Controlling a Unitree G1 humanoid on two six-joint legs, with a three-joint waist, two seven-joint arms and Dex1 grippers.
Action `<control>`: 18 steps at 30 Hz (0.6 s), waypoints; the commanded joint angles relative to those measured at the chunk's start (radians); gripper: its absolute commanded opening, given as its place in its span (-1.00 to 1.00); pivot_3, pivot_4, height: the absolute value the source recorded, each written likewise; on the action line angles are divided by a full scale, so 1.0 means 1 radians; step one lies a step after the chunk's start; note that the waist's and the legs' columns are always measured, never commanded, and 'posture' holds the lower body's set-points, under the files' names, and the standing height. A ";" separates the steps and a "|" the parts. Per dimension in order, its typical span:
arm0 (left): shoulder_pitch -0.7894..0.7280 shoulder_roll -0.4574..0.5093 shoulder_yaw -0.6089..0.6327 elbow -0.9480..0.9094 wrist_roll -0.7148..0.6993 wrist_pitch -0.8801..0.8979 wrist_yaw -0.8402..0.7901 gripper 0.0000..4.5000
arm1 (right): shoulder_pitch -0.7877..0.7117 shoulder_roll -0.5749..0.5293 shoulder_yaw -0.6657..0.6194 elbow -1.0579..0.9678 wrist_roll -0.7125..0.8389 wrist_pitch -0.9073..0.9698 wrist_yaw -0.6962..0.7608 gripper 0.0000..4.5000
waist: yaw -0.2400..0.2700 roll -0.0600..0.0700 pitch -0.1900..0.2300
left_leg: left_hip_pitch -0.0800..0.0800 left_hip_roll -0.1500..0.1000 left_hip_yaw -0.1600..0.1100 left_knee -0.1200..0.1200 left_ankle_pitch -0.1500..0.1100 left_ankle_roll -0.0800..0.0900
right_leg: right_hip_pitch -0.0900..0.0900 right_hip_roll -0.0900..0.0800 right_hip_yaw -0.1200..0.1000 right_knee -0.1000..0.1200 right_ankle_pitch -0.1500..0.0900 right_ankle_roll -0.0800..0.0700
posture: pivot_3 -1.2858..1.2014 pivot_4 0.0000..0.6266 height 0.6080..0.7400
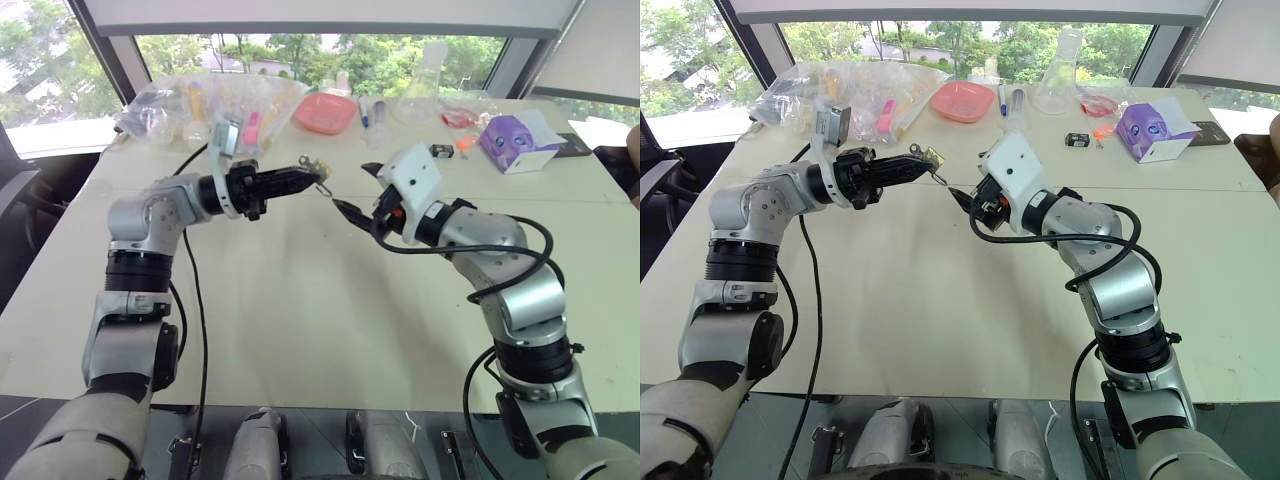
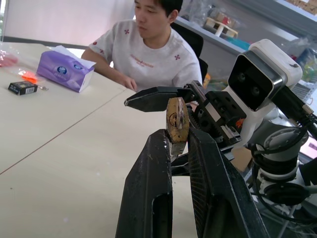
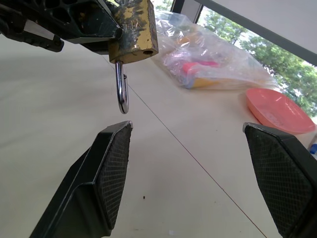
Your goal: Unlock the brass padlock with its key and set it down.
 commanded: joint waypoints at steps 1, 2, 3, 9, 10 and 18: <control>-0.020 0.004 0.010 -0.013 -0.017 -0.009 -0.004 -1.00 | -0.028 -0.008 -0.029 0.024 -0.017 -0.046 -0.029 0.62 | 0.000 0.000 0.000 | 0.000 0.000 0.000 0.000 0.000 0.000 | 0.000 0.000 0.000 0.000 0.000 0.000 | 0.03 -0.52 0.89; -0.020 0.004 0.011 -0.013 -0.017 -0.008 -0.003 -1.00 | -0.029 -0.014 -0.026 0.026 -0.016 -0.047 -0.025 0.62 | 0.000 0.000 0.000 | 0.000 0.000 0.000 0.000 0.000 0.000 | 0.000 0.000 0.000 0.000 0.000 0.000 | 0.03 -0.52 0.89; -0.019 0.002 0.013 -0.012 -0.018 -0.007 0.003 -1.00 | -0.026 -0.031 -0.018 0.021 -0.012 -0.040 -0.007 0.62 | 0.000 0.000 0.000 | 0.000 0.000 0.000 0.000 0.000 0.000 | 0.000 0.000 0.000 0.000 0.000 0.000 | 0.03 -0.52 0.89; 0.032 -0.075 0.032 -0.002 -0.036 0.039 0.118 -1.00 | 0.122 -0.260 -0.025 -0.197 0.072 0.182 0.133 0.62 | 0.009 0.000 0.000 | 0.000 0.000 -0.001 0.000 -0.001 0.002 | 0.001 -0.001 0.000 -0.002 0.000 0.000 | 0.03 -0.52 0.89; 0.036 -0.100 0.036 0.017 -0.041 0.055 0.147 -1.00 | 0.152 -0.305 -0.036 -0.243 0.091 0.228 0.150 0.62 | 0.009 0.000 0.000 | 0.000 0.000 -0.001 0.000 -0.001 0.002 | 0.001 -0.001 0.000 -0.002 0.000 0.000 | 0.03 -0.52 0.89; 0.046 -0.240 -0.037 0.187 0.046 0.009 0.233 -1.00 | 0.192 -0.387 -0.069 -0.363 0.157 0.401 0.131 0.62 | 0.002 0.000 0.000 | 0.001 0.000 -0.002 0.000 -0.003 0.006 | 0.001 0.000 0.000 -0.002 0.000 0.000 | 0.03 -0.52 0.89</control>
